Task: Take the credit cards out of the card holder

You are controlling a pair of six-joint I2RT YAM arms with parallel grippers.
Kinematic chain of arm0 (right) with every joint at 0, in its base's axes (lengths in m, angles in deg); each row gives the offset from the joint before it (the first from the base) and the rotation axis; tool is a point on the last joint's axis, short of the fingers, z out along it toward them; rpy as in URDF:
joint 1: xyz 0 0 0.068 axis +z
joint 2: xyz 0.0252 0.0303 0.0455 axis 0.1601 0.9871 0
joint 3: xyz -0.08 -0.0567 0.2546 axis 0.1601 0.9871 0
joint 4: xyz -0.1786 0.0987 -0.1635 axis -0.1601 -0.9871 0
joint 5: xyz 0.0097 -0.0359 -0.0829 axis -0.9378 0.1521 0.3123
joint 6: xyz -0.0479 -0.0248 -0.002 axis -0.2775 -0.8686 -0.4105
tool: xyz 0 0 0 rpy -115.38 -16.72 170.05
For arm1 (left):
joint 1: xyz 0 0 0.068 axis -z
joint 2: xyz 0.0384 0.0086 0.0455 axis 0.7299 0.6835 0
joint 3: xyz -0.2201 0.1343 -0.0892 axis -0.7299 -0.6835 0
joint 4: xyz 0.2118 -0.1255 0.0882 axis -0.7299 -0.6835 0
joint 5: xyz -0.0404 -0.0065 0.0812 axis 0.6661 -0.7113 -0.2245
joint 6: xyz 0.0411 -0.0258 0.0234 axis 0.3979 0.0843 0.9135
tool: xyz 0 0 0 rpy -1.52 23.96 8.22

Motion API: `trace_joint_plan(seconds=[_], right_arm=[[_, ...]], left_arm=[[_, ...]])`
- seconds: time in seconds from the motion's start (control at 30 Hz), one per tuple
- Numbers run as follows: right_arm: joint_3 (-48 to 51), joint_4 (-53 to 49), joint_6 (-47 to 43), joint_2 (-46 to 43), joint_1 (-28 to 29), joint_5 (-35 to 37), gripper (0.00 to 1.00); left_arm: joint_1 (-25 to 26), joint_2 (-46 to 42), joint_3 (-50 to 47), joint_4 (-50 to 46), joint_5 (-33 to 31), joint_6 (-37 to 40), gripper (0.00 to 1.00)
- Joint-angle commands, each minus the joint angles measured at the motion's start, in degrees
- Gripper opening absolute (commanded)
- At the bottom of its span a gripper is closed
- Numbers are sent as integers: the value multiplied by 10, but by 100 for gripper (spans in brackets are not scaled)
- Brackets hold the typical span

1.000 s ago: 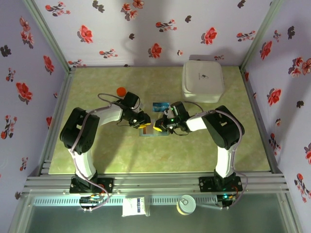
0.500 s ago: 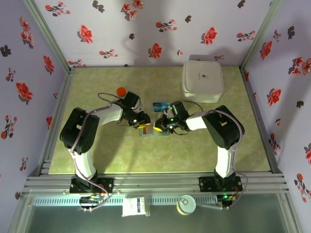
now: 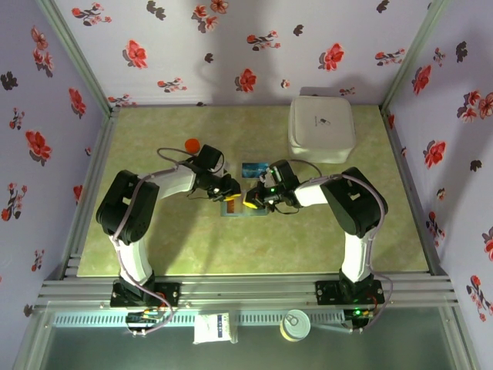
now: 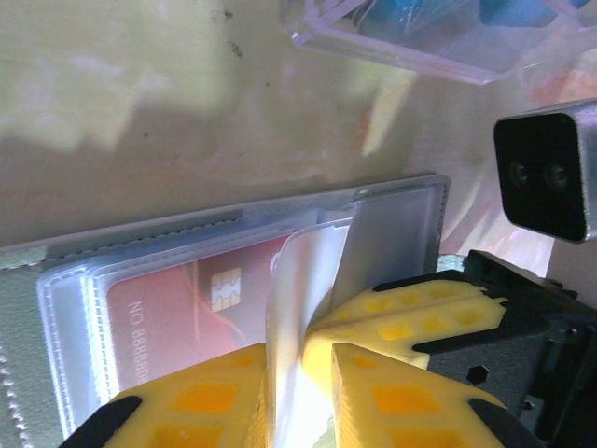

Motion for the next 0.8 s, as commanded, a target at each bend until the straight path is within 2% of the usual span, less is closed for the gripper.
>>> trace_joint_plan(seconds=[0.0,0.33,0.77], right_arm=[[2,-57,-9,-29,-3,39,6],[-31,-197,-79,-139,-10,117,12],[-35,-316,-134,-223,-38,183,15]], left_arm=[[3,-3,-2,10,19,-8,22],[8,-30,16,3,24,-15,26],[52,37,91,1,34,-29,37]])
